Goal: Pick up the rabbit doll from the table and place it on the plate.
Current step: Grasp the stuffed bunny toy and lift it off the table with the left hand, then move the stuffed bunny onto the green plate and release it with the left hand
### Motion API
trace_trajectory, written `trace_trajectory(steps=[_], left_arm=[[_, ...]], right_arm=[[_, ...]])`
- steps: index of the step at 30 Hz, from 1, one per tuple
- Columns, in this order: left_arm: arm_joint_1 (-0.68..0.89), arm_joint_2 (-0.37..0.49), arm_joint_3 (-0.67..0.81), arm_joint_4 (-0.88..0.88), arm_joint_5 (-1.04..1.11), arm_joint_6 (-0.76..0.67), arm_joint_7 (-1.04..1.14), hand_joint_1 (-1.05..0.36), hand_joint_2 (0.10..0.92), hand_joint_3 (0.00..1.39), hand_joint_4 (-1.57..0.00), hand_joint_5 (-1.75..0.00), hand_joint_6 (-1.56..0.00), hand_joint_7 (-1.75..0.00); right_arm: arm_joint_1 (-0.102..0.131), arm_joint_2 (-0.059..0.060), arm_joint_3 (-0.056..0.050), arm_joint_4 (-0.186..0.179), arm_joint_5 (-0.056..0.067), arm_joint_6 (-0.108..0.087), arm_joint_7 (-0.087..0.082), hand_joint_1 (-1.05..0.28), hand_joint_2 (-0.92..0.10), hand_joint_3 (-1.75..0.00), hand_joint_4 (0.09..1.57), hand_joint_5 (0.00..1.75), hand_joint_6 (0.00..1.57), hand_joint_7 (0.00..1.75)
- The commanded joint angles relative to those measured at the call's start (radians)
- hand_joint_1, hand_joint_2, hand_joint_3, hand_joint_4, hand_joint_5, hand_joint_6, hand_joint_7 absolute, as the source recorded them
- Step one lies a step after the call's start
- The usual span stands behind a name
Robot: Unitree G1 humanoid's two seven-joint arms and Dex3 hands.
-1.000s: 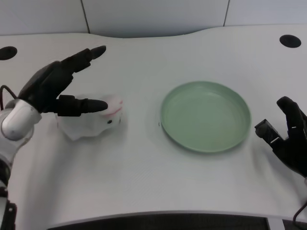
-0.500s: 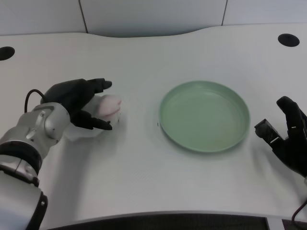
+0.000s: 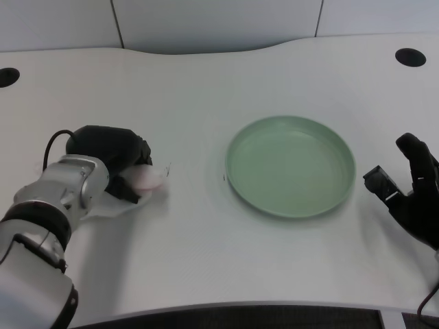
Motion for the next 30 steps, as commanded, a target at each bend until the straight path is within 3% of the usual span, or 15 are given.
trace_trajectory(steps=[1,2,4,6,8,10,13,15,20,21,22,24,30], left_arm=[[-0.004,0.031,-0.039,0.021,0.042,0.008,0.043,-0.64,0.909,0.07,-0.69,-1.41,-0.89,-0.65],[-0.004,0.033,-0.044,0.021,0.046,0.007,0.049,-0.66,0.916,0.08,-0.68,-1.48,-0.85,-0.76],[-0.021,0.038,-0.027,0.02,0.028,-0.011,0.052,-0.67,0.92,0.09,-0.67,-1.51,-0.83,-0.83],[-0.043,0.044,-0.003,0.018,0.005,-0.034,0.052,-0.59,0.921,0.18,-0.69,-1.42,-0.81,-0.91],[-0.048,0.045,0.003,0.018,0.001,-0.04,0.052,-0.58,0.921,0.2,-0.7,-1.39,-0.8,-0.94],[-0.124,0.044,0.029,0.009,-0.024,-0.067,0.05,-0.57,0.921,0.23,-0.71,-1.42,-0.77,-0.97],[-0.2,0.042,0.061,-0.001,-0.052,-0.114,0.057,-0.56,0.921,0.25,-0.76,-1.34,-0.77,-0.9],[-0.226,0.039,0.073,-0.003,-0.062,-0.133,0.06,-0.57,0.921,0.26,-0.73,-1.48,-0.68,-1.21],[-0.231,0.038,0.077,0.002,-0.061,-0.139,0.061,-0.57,0.921,0.26,-0.72,-1.52,-0.65,-1.32],[-0.265,0.012,0.106,-0.011,-0.095,-0.192,0.053,-0.57,0.921,0.26,-0.72,-1.52,-0.65,-1.32],[-0.29,-0.007,0.128,-0.02,-0.121,-0.233,0.047,-0.57,0.921,0.24,-0.73,-1.65,-0.58,-1.57],[-0.326,-0.056,0.147,-0.032,-0.151,-0.287,0.035,-0.57,0.921,0.23,-0.73,-1.73,-0.54,-1.71],[-0.313,-0.171,0.191,-0.025,-0.223,-0.315,-0.011,-0.56,0.921,0.24,-0.74,-1.75,-0.52,-1.74]], right_arm=[[0.016,-0.002,-0.009,-0.018,0.015,0.01,0.005,-0.55,-0.92,-0.36,0.66,1.75,0.38,1.75],[0.017,-0.001,-0.009,-0.019,0.016,0.011,0.006,-0.55,-0.92,-0.36,0.66,1.75,0.38,1.75],[0.019,0.0,-0.009,-0.022,0.018,0.01,0.012,-0.55,-0.92,-0.37,0.66,1.75,0.39,1.75],[0.021,0.001,-0.009,-0.025,0.021,0.009,0.02,-0.56,-0.92,-0.36,0.66,1.75,0.39,1.74],[0.023,0.002,-0.009,-0.026,0.023,0.009,0.022,-0.56,-0.92,-0.35,0.67,1.75,0.39,1.73],[0.021,0.001,-0.011,-0.029,0.026,0.02,0.013,-0.57,-0.92,-0.36,0.67,1.75,0.38,1.74],[0.022,0.002,-0.01,-0.032,0.03,0.02,0.011,-0.56,-0.92,-0.36,0.67,1.75,0.38,1.75],[0.023,0.002,-0.01,-0.034,0.031,0.019,0.012,-0.56,-0.92,-0.34,0.67,1.75,0.38,1.74],[0.024,0.003,-0.011,-0.036,0.031,0.019,0.011,-0.56,-0.92,-0.33,0.67,1.75,0.39,1.74],[0.023,0.003,-0.011,-0.034,0.031,0.021,0.009,-0.56,-0.92,-0.33,0.67,1.75,0.39,1.74],[0.023,0.003,-0.011,-0.033,0.031,0.022,0.007,-0.56,-0.92,-0.32,0.65,1.75,0.37,1.74],[0.023,0.006,-0.009,-0.035,0.029,0.02,0.008,-0.55,-0.92,-0.33,0.64,1.75,0.37,1.74],[0.024,0.017,0.0,-0.029,0.025,0.005,0.035,-0.53,-0.92,-0.38,0.68,1.75,0.47,1.75]])
